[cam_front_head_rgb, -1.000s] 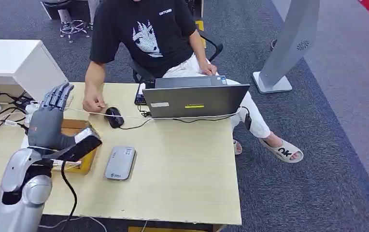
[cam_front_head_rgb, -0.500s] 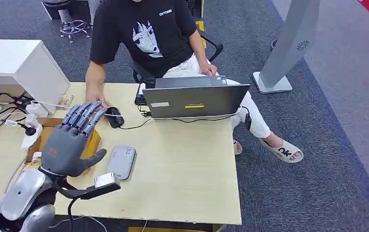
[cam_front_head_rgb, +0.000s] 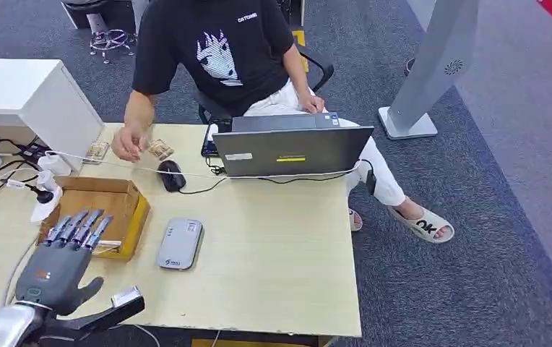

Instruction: Pass the card to the sensor for recognition and then transmit it.

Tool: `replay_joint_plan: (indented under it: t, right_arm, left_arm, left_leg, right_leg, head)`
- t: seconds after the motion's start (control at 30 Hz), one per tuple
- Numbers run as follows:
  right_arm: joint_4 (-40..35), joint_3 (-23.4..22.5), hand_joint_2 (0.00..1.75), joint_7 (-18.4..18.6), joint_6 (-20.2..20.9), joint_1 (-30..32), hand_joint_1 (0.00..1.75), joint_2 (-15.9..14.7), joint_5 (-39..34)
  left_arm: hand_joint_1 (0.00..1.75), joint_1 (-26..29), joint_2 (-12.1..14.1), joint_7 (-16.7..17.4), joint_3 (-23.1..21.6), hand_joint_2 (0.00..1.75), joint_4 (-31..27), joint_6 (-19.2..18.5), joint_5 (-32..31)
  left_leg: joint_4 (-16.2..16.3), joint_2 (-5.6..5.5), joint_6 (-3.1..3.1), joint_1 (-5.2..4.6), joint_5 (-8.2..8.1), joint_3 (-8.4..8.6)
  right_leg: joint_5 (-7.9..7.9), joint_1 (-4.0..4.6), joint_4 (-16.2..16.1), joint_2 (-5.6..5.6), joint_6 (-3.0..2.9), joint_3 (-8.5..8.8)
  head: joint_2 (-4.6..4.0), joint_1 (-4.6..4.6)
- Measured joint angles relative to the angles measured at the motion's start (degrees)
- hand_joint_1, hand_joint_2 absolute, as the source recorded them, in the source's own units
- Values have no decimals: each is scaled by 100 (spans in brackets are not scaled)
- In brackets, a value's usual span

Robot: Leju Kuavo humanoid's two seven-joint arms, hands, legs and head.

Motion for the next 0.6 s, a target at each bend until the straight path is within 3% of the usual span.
replay_joint_plan:
  t: [0.33, 0.6]
  right_arm:
    - [0, -37, 175, -26, 9, 1, 0, 4, 116]
    - [0, -37, 175, -24, 81, 0, 0, 4, 232]
  left_arm:
    - [0, 502, -74, 188, 756, 175, 18, -105, 190]
    - [0, 456, -214, -42, 1149, 175, 304, -236, 575]
  left_leg:
    - [1, -6, 6, -2, -3, 0]
    - [1, -6, 5, 0, -3, 1]
  right_leg:
    - [1, -1, -1, -9, 3, 5]
    - [1, -1, 0, -8, 2, 5]
  head:
    - [0, 0]
    - [0, 0]
